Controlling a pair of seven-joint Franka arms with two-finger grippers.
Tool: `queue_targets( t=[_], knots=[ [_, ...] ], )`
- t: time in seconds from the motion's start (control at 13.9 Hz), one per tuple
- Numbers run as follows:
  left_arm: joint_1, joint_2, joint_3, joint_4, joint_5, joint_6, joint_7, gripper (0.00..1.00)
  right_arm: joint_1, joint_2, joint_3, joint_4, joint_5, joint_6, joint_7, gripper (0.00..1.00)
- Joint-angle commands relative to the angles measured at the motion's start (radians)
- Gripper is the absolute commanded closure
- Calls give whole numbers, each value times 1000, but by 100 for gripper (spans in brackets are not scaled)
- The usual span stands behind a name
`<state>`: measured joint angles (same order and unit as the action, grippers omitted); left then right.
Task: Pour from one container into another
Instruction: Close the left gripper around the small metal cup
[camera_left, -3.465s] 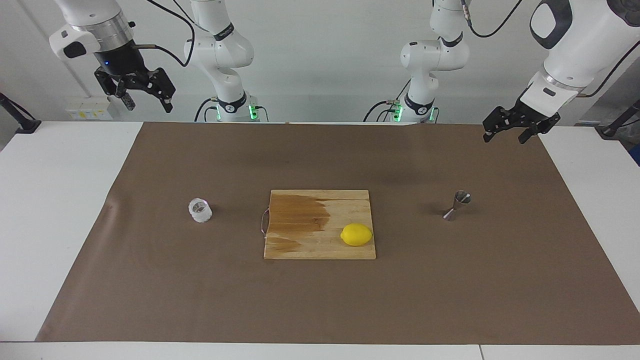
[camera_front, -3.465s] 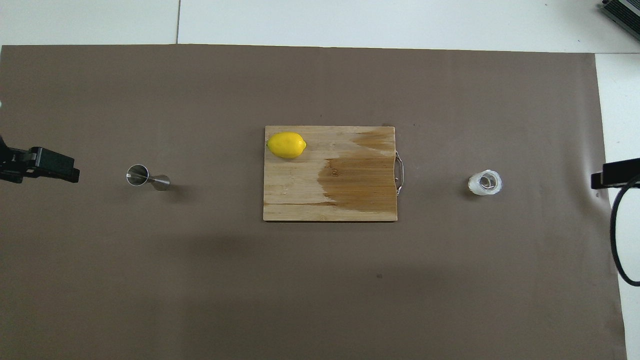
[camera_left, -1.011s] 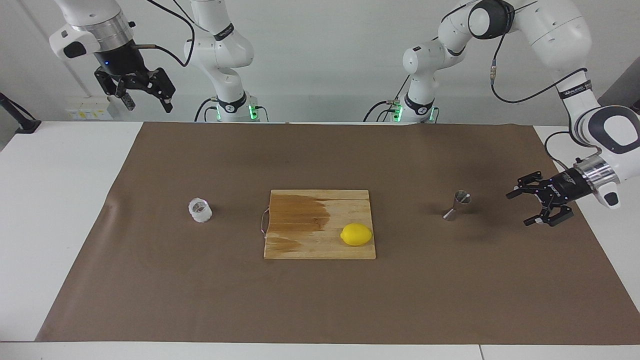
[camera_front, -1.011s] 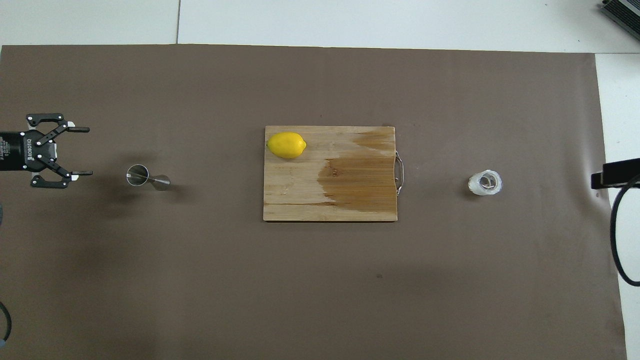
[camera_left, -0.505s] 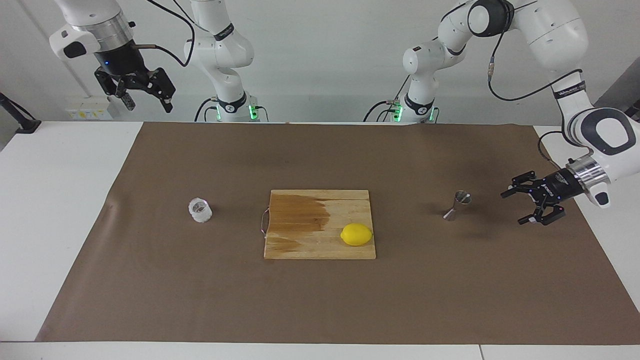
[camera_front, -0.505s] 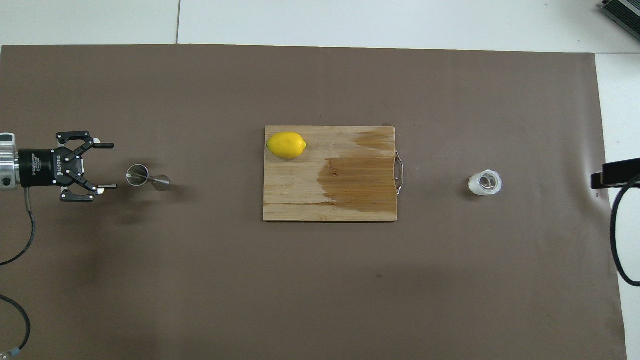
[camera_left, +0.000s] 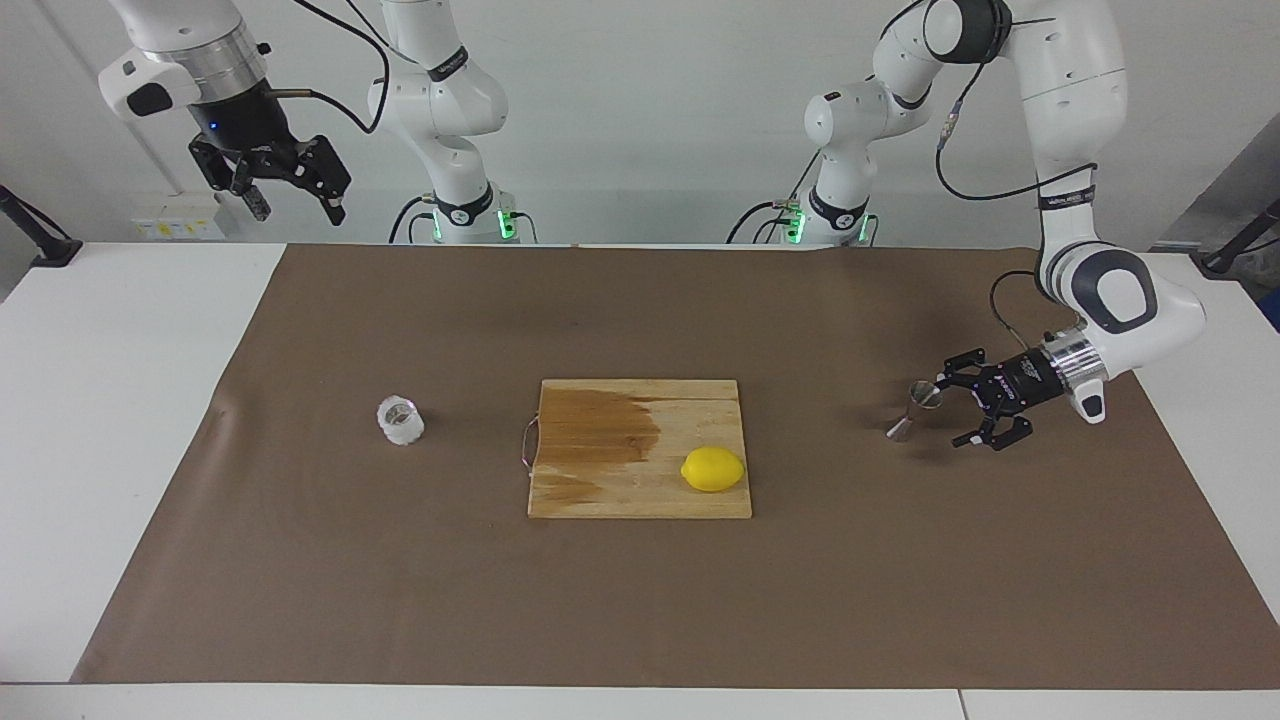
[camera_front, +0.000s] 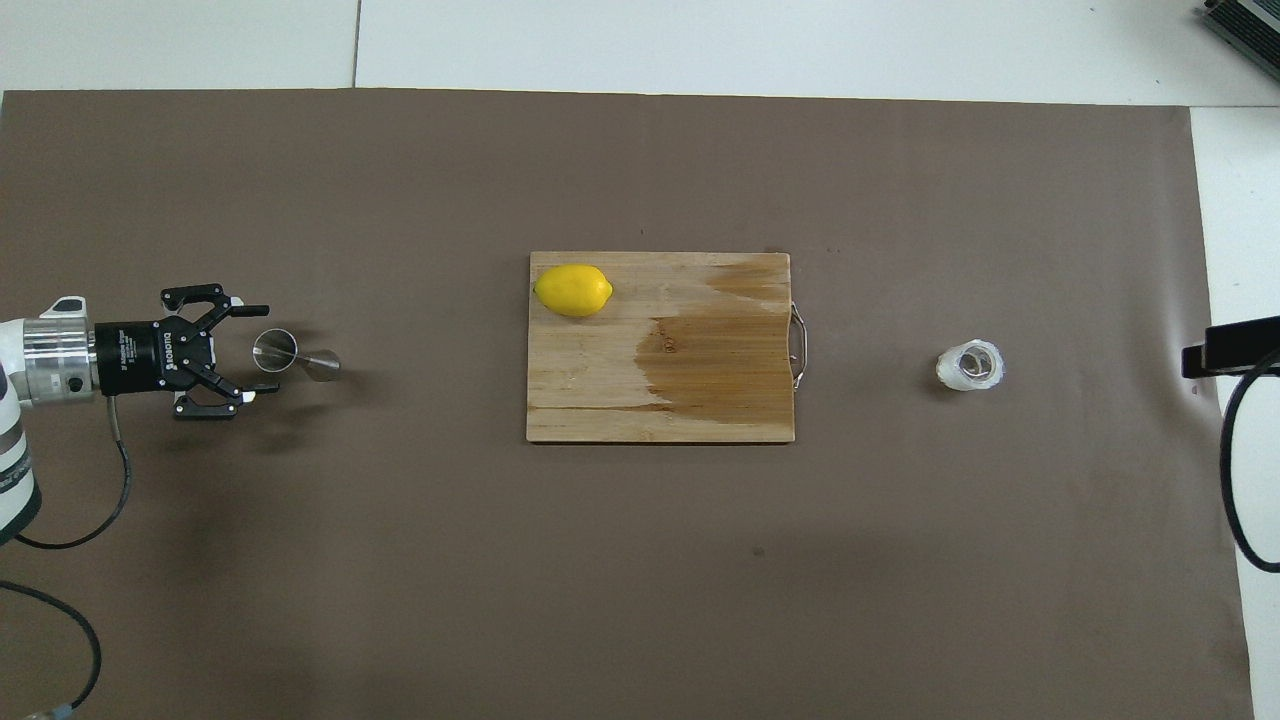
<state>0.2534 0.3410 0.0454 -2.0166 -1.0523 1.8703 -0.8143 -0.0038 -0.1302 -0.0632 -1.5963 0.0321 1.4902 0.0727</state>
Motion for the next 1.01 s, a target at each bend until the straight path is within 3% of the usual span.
queue_targets(
  t=[0.0, 0.51, 0.79, 0.94],
  knots=[
    [-26, -45, 8, -62, -41, 39, 17, 0, -4, -12, 0, -7, -11, -13, -16, 0],
    [-60, -56, 10, -99, -75, 63, 50, 0, -4, -12, 0, -7, -11, -13, -16, 0],
    [-59, -59, 10, -102, -77, 63, 53, 24, -4, -12, 0, -7, -11, -13, -16, 0],
    [-54, -59, 11, -102, -77, 63, 55, 25, -4, -12, 0, -7, -11, -13, -16, 0]
  ],
)
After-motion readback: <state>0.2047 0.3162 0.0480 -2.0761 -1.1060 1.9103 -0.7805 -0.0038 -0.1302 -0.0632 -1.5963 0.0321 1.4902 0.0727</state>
